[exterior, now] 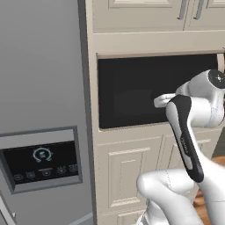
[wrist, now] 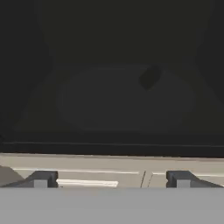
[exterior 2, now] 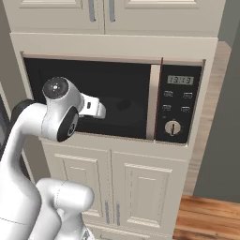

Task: Open the microwave door.

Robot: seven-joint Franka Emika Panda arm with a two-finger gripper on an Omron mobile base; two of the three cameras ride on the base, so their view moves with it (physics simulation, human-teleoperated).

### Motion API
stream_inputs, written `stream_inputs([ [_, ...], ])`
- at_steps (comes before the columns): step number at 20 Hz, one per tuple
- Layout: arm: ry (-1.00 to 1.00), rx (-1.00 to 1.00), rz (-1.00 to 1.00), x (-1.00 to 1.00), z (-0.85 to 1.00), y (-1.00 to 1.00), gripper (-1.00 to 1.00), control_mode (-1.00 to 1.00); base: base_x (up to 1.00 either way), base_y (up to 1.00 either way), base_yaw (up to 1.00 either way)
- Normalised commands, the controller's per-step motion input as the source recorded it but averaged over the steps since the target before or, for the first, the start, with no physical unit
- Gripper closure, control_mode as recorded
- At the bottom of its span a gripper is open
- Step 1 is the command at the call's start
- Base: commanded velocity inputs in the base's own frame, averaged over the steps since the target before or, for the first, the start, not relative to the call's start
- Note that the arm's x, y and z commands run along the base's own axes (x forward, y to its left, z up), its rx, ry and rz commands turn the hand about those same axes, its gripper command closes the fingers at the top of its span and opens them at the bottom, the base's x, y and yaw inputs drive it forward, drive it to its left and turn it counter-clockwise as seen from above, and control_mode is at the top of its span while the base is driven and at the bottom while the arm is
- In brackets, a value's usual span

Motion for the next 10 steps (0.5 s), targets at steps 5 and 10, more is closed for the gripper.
stream_inputs([
  [5, -0.02, 0.0, -0.13, 0.0, 0.59, -0.38, -1.0, -1.0, 0.0, 0.0, 0.0],
  [10, 0.04, 0.0, -0.2, -0.09, 0.2, -0.9, -1.0, -1.0, 0.0, 0.0, 0.0],
])
